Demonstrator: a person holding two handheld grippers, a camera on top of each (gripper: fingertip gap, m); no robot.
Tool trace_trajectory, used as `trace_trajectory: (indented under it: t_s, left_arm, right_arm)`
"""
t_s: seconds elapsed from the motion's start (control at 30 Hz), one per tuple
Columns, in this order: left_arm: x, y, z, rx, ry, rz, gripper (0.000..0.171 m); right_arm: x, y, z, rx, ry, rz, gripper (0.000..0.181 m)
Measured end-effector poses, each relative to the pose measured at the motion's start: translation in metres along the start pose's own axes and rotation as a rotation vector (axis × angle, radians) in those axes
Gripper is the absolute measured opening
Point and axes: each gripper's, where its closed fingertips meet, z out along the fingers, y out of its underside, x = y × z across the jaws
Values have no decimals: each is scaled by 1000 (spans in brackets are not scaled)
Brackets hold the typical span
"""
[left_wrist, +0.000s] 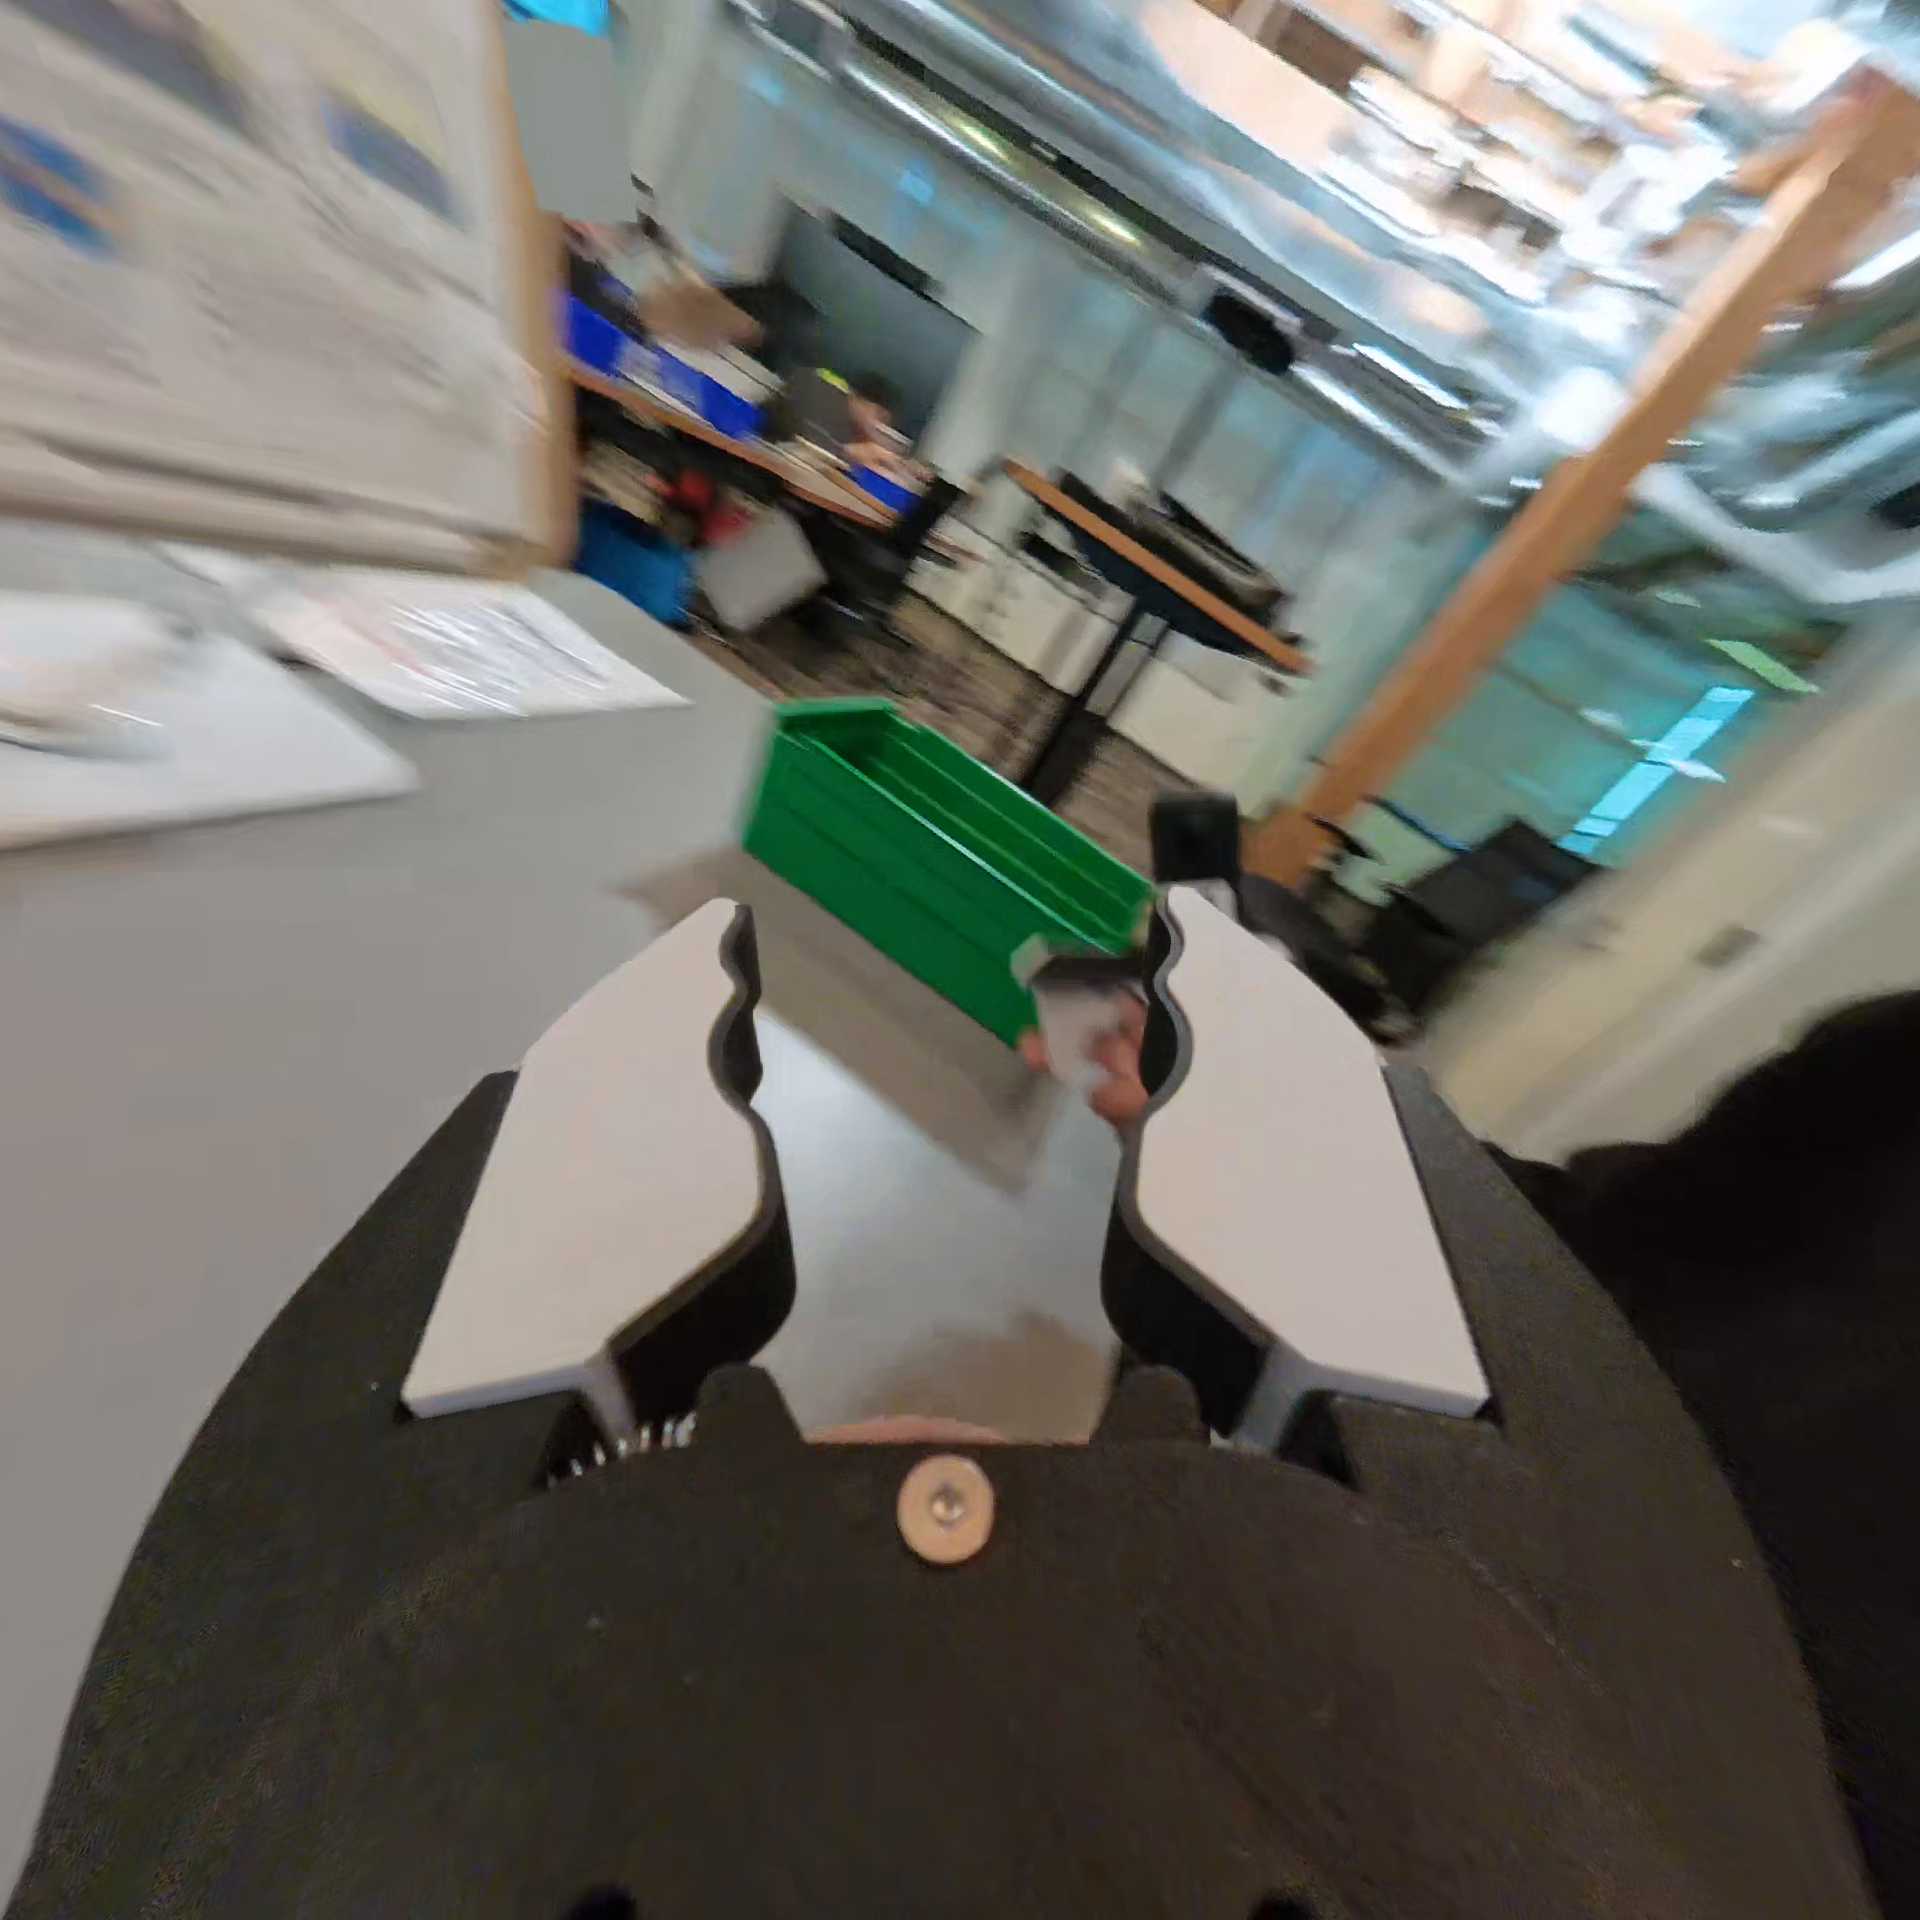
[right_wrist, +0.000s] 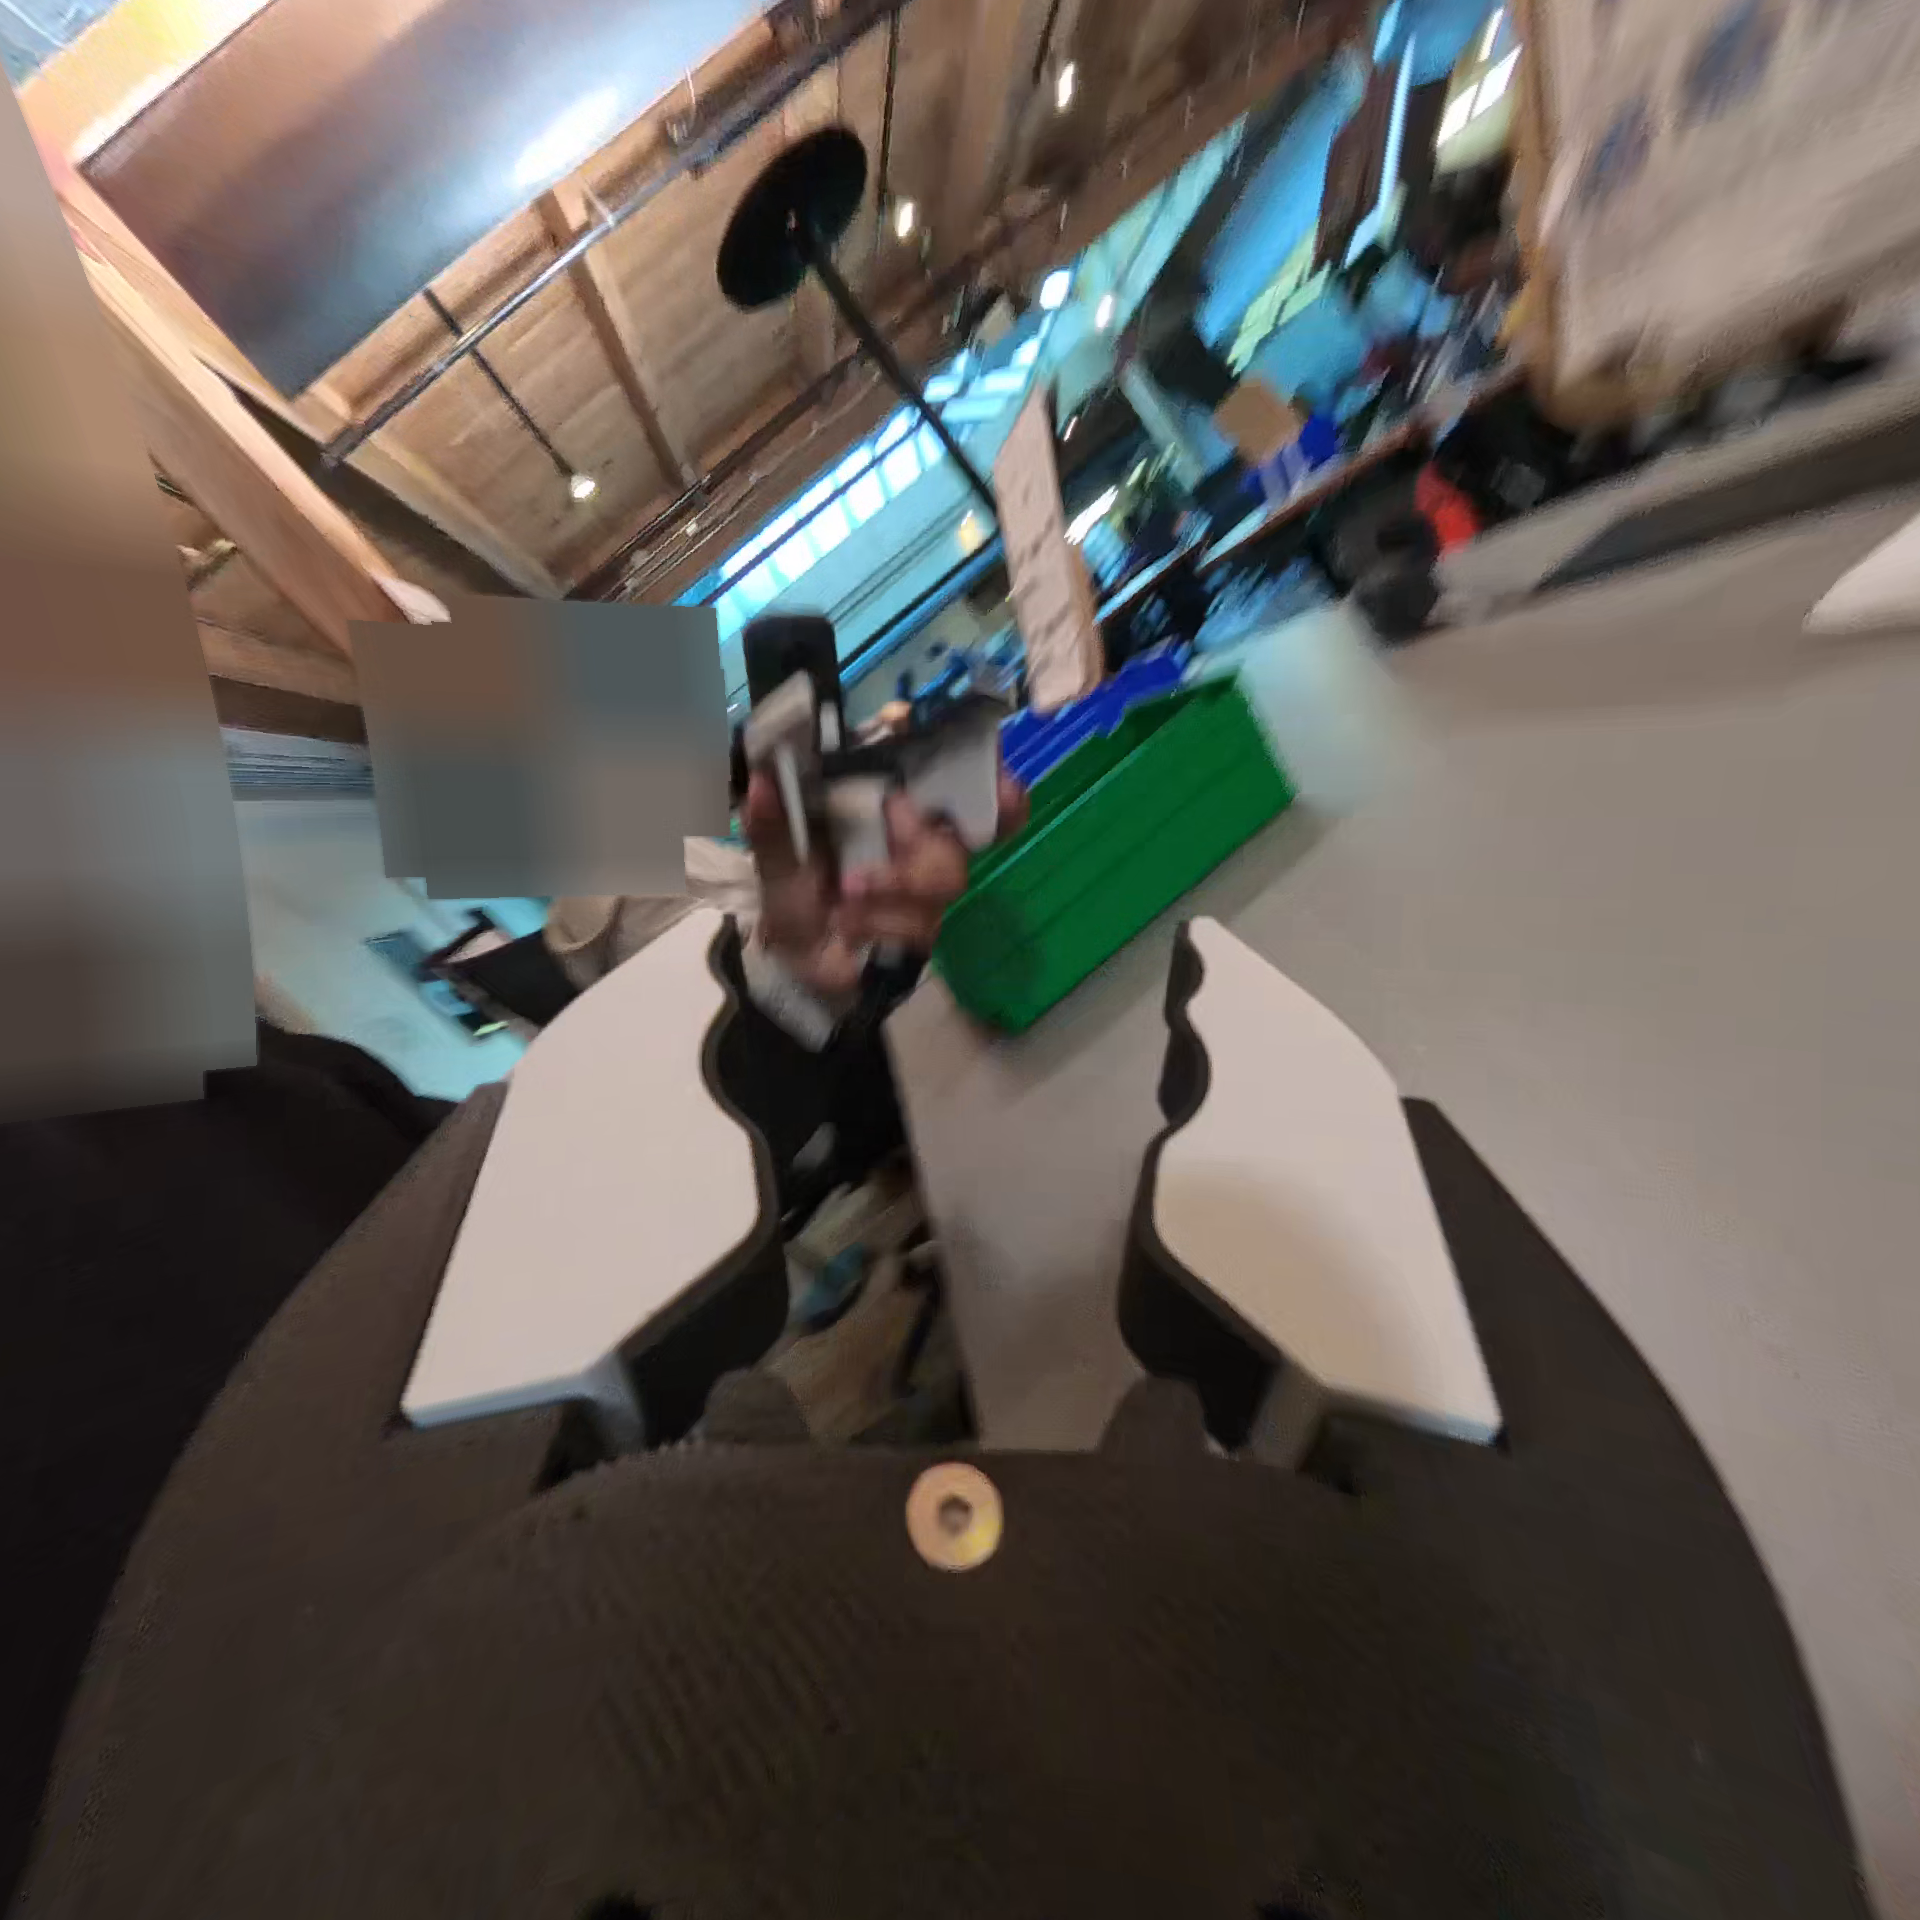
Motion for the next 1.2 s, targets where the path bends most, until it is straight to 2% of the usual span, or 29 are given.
trace_trajectory:
  t_s: [0.07,0.13,0.2,0.27,0.37,0.5,0.6,0.7,0.87,0.97,1.2]
  left_arm:
    - [-33,-35,-49,15,-168,90,71]
    - [-79,-66,-111,37,-400,159,71]
    - [-122,-85,-179,102,-626,135,68]
    - [-151,-85,-230,140,-747,71,67]
    - [-185,-66,-269,103,-875,10,72]
    - [-210,-29,-262,-47,-902,-73,69]
    - [-219,4,-247,-244,-914,-72,65]
    - [-230,34,-247,-415,-982,-69,65]
    - [-230,57,-234,-483,-919,-174,61]
    - [-232,61,-234,-520,-938,-164,51]
    - [-233,79,-231,-652,-922,-193,48]
  right_arm:
    - [-3,40,16,-133,-87,106,78]
    - [7,68,24,-224,-66,98,75]
    - [13,87,29,-310,-43,47,75]
    - [16,99,30,-376,-22,-33,74]
    - [23,114,30,-449,18,-107,76]
    - [23,115,34,-437,10,-87,74]
    - [25,111,34,-412,17,-66,72]
    - [27,109,33,-405,31,-68,70]
    - [27,114,31,-431,31,-63,70]
    - [28,117,31,-443,33,-65,69]
    - [34,118,30,-448,48,-56,68]
